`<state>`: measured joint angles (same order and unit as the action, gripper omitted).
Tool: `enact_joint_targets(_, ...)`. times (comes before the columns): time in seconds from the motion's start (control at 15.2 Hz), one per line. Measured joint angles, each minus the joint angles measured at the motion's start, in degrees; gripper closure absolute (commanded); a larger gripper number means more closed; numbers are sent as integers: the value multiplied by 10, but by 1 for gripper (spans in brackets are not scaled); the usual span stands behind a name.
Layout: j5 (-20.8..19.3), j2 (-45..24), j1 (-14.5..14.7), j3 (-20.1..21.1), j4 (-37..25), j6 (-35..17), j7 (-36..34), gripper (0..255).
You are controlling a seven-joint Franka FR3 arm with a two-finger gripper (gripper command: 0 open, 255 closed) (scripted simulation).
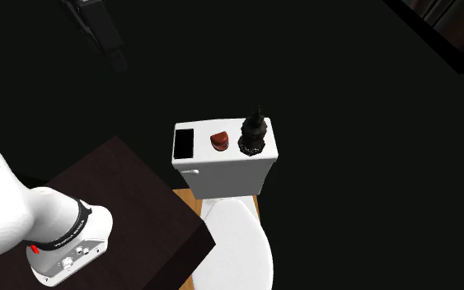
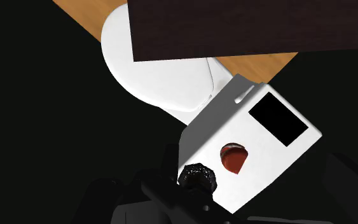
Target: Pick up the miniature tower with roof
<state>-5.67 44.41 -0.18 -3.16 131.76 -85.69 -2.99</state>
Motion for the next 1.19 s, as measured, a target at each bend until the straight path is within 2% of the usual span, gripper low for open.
enact_joint_targets(0.13,0,-5,0,0,3,-10,-1,0)
enact_joint_targets(0.46,-6,-49,-1,-12,44,-109,-1,0)
enact_joint_targets(1.19,-8,-226,-1,-38,63,-342,0,0)
